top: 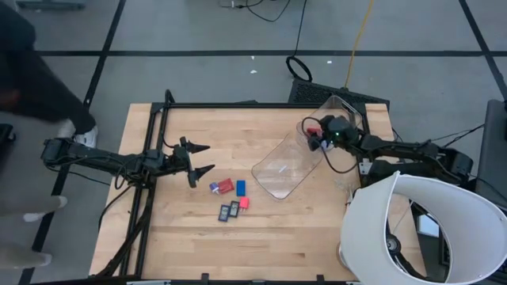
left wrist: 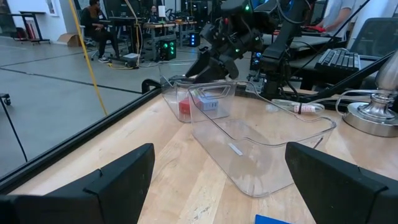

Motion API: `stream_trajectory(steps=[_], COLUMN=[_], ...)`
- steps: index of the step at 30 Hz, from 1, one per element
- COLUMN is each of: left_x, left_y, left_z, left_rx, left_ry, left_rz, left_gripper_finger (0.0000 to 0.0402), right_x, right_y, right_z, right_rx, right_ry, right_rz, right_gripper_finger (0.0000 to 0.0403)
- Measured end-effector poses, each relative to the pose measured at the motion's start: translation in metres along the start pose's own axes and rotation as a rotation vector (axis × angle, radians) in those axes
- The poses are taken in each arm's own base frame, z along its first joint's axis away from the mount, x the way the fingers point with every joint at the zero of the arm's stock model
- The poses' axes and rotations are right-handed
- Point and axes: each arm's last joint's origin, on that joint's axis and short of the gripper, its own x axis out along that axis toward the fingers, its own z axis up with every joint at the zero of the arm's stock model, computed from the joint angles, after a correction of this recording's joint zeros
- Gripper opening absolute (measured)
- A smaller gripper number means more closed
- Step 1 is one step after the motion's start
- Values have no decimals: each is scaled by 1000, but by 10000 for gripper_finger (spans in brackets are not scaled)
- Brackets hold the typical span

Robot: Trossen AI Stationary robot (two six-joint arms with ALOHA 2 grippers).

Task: Pick & Place Office items
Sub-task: Put the purple charger adapter into the right transparent bin

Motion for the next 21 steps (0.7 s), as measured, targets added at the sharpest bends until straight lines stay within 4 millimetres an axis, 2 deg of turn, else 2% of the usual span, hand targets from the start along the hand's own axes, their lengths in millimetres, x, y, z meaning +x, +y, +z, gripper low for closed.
stream_trajectory(steps=[11,21], left_x=[0,0], left_y=[0,0], left_z=[0,0], left_rx=[0,0], left_ry=[0,0], left_rz=[0,0], left_gripper_finger=[365,365], right_x=[-24,-42], right_y=[0,24], right_z=[17,27], right_rx=[32,-69], right_ry=[-157,-249], right_rz=[44,519], right_gripper_finger=[276,267])
